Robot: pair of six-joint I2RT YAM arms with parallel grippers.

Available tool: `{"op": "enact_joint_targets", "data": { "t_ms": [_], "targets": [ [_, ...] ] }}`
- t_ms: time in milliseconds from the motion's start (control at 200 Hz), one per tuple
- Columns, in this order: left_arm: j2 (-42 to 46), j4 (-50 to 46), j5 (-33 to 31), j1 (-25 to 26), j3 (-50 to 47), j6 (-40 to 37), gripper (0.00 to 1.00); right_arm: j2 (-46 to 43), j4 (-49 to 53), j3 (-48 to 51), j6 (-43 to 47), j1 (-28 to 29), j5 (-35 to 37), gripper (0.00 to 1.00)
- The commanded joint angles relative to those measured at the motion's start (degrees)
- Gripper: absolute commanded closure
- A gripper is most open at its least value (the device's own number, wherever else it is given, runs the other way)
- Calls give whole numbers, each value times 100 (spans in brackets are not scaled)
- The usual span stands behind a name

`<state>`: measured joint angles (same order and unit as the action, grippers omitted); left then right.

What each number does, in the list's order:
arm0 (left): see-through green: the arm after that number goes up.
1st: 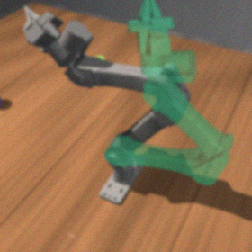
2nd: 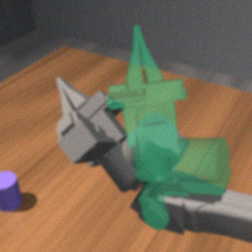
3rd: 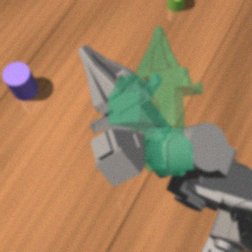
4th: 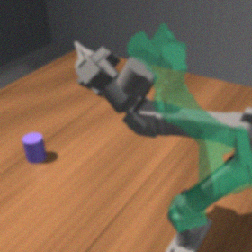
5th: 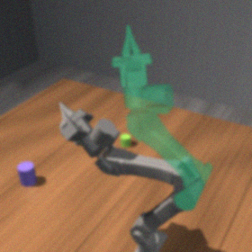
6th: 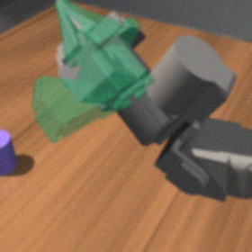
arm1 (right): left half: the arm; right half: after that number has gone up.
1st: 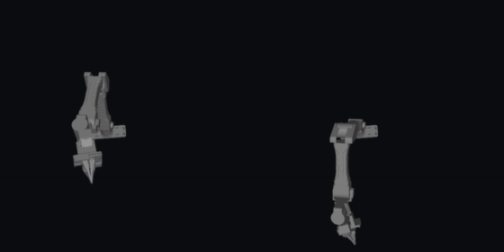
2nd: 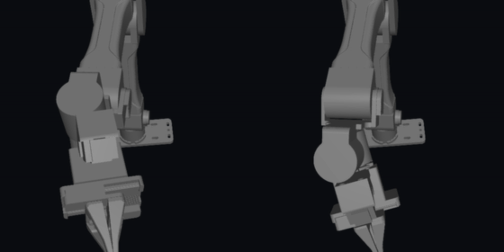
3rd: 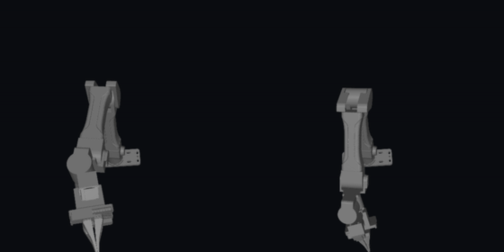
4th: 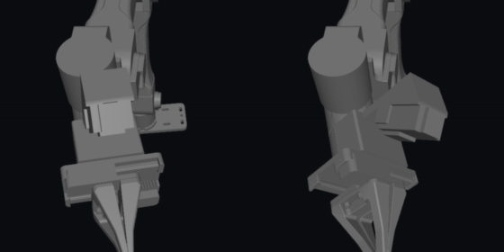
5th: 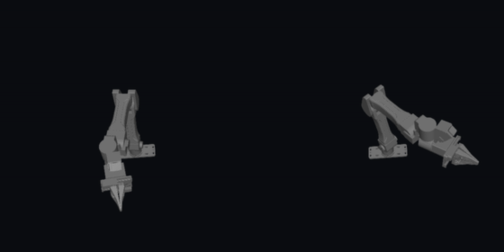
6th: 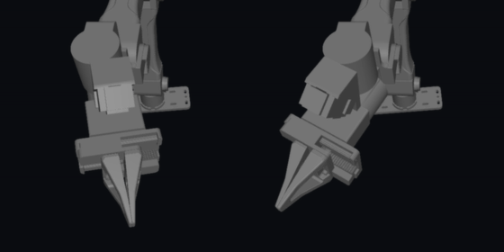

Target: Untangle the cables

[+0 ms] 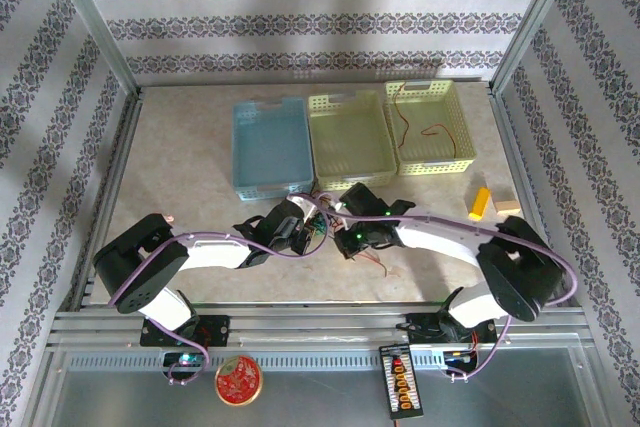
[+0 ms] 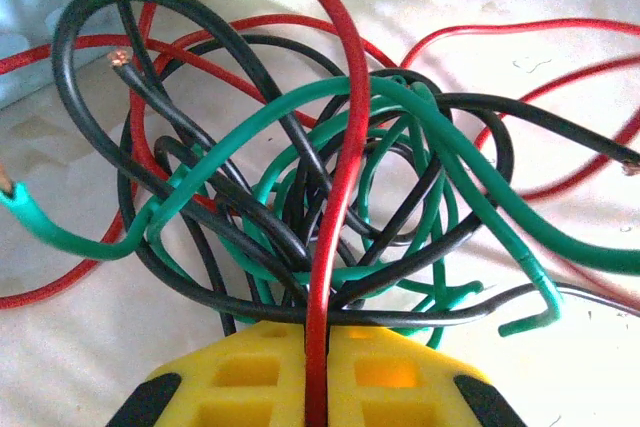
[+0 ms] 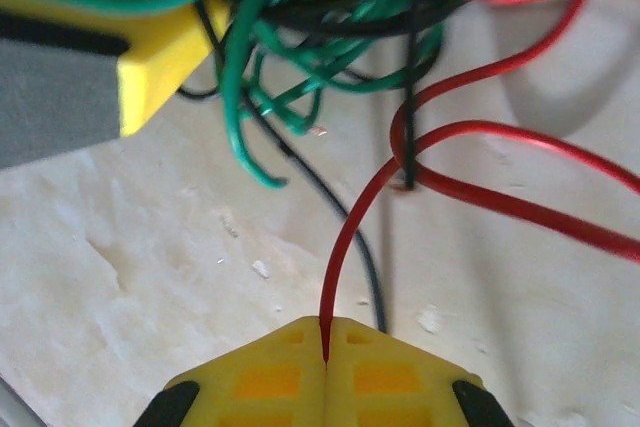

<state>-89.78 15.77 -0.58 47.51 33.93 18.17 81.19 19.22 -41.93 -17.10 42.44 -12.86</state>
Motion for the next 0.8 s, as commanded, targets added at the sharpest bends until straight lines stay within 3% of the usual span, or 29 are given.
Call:
{"op": "enact_joint_targets", "data": {
  "t_ms": [0, 415, 795],
  "targets": [
    [-260, -584, 226, -7, 34, -121, 100, -686, -249, 255, -376, -364, 105, 100],
    [-434, -588, 321, -5, 114, -121, 100, -2992, -294, 645, -1326, -2222, 514, 100],
    [-495, -588, 339, 4, 105, -77, 100, -4082, 26, 197, -1723, -2775, 1527, 100]
  ]
}}
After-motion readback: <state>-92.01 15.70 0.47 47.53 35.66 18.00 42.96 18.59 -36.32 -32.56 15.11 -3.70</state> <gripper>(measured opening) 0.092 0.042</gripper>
